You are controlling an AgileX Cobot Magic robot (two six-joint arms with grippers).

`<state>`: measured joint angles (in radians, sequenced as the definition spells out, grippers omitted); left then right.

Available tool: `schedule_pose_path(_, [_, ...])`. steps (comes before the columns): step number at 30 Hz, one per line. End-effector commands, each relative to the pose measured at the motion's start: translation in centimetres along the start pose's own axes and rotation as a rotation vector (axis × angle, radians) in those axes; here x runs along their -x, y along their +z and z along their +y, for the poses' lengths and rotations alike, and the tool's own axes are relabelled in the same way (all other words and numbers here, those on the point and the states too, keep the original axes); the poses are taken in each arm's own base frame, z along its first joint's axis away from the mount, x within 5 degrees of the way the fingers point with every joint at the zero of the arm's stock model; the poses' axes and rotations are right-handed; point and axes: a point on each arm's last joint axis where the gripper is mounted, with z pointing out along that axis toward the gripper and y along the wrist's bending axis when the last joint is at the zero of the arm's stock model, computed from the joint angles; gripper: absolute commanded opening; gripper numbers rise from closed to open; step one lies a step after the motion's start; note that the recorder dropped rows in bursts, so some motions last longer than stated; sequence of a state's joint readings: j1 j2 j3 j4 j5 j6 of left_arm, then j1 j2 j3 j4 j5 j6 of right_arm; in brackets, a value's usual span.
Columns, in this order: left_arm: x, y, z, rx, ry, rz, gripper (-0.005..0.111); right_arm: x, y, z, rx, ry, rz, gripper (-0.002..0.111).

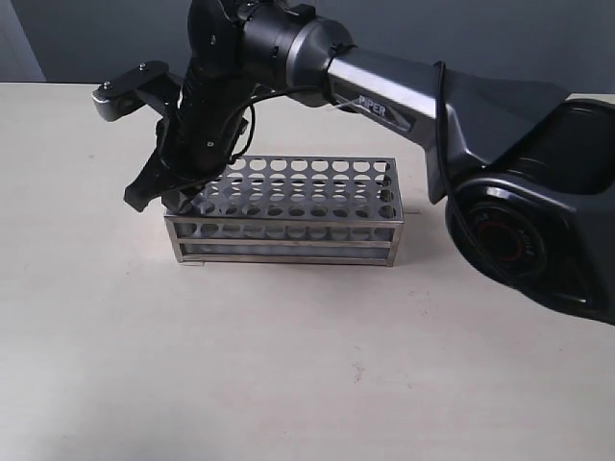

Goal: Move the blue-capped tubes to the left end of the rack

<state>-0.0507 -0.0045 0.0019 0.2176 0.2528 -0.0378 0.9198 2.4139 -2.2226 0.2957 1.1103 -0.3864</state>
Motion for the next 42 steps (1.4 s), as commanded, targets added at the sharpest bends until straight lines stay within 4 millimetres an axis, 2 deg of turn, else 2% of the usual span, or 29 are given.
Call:
schedule_pose_path(1, [0.2, 0.0, -0.1, -0.013, 0.002, -0.013, 0.000, -0.1, 0.2, 1.6, 0.082, 0.021, 0.029, -0.001])
schedule_pose_path(4, [0.2, 0.0, -0.1, -0.013, 0.002, -0.013, 0.000, -0.3, -0.2, 1.7, 0.092, 0.056, 0.063, 0.004])
schedule_pose_path(10, [0.2, 0.0, -0.1, -0.013, 0.002, -0.013, 0.000, -0.2, -1.3, 1.9, 0.077, 0.050, 0.066, 0.045])
schedule_pose_path(12, [0.2, 0.0, -0.1, -0.013, 0.002, -0.013, 0.000, -0.1, -1.7, 2.0, 0.073, 0.067, 0.060, 0.048])
schedule_pose_path(26, [0.2, 0.0, -0.1, -0.013, 0.002, -0.013, 0.000, 0.7, -7.3, 2.2, -0.059, 0.101, -0.014, 0.047])
schedule_pose_path(35, [0.2, 0.0, -0.1, -0.013, 0.002, -0.013, 0.000, 1.0, -13.3, 3.0, -0.158, 0.133, -0.110, 0.047])
schedule_pose_path(37, [0.2, 0.0, -0.1, -0.013, 0.002, -0.013, 0.000, 0.0, -15.9, 3.7, -0.181, 0.126, -0.122, 0.035])
schedule_pose_path(38, [0.2, 0.0, -0.1, -0.013, 0.002, -0.013, 0.000, -1.6, -17.4, 4.4, -0.191, 0.125, -0.101, 0.017])
schedule_pose_path(39, [0.2, 0.0, -0.1, -0.013, 0.002, -0.013, 0.000, -2.3, -17.9, 4.6, -0.193, 0.126, -0.088, 0.009])
schedule_pose_path(40, [0.2, 0.0, -0.1, -0.013, 0.002, -0.013, 0.000, -4.5, -19.0, 5.3, -0.200, 0.128, -0.053, 0.000])
schedule_pose_path(41, [0.2, 0.0, -0.1, -0.013, 0.002, -0.013, 0.000, -5.6, -19.1, 5.6, -0.196, 0.130, -0.029, 0.001])
schedule_pose_path(42, [0.2, 0.0, -0.1, -0.013, 0.002, -0.013, 0.000, -7.7, -20.1, 6.4, -0.192, 0.127, -0.007, 0.000])
